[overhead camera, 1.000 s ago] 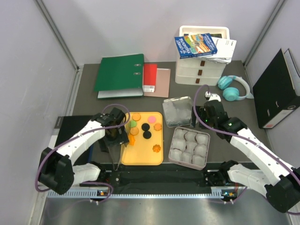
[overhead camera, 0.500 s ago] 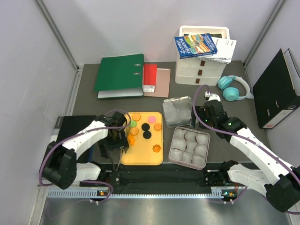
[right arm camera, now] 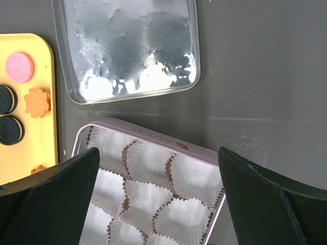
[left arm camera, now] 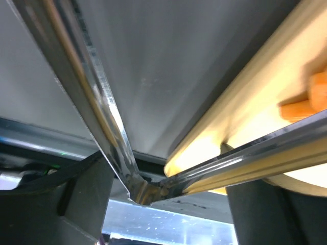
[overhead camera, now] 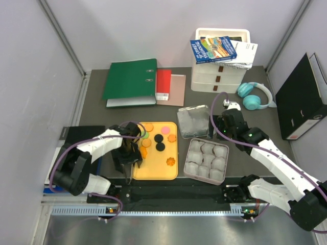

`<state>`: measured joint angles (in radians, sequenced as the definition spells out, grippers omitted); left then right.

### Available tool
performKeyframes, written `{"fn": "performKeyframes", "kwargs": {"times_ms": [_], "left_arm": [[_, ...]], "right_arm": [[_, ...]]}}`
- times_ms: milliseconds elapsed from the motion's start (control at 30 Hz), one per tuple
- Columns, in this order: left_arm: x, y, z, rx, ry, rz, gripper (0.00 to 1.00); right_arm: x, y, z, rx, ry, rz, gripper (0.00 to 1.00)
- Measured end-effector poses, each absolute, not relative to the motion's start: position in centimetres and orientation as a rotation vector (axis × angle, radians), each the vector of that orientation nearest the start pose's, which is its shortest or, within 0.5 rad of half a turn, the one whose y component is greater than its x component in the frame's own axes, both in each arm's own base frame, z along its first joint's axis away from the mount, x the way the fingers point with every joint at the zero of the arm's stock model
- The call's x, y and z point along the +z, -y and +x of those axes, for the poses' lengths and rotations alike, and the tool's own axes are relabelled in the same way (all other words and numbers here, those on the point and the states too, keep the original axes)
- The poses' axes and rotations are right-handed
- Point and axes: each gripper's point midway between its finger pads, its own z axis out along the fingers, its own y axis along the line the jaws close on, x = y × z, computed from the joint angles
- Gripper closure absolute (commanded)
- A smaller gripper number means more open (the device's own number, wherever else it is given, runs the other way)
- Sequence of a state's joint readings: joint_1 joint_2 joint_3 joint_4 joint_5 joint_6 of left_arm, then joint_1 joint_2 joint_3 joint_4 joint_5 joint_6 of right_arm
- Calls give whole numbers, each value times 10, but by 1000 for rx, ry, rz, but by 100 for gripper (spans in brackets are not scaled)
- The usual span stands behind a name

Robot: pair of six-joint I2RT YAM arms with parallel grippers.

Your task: Pack the cookies

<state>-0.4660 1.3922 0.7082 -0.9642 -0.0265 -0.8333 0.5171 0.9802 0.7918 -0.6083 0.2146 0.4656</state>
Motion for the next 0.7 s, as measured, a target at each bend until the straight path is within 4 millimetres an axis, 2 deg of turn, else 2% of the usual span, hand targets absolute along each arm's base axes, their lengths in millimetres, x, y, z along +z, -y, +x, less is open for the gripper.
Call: {"fn": "performKeyframes", "kwargs": {"times_ms": [33, 167, 333, 700], "left_arm": [[17, 94, 127, 97, -3130, -581, 24], [17, 95, 128, 89, -3122, -582, 29], [22, 92, 135, 92, -3077, -578, 41], [55, 88, 166, 94, -2914, -562, 41]], "right_arm": [[141, -118, 247, 228, -2356, 43, 1], [139, -118, 247, 223, -2363, 42, 1], [135, -118, 247, 214, -2378, 40, 1], [130, -120, 247, 212, -2398, 33, 1]]}}
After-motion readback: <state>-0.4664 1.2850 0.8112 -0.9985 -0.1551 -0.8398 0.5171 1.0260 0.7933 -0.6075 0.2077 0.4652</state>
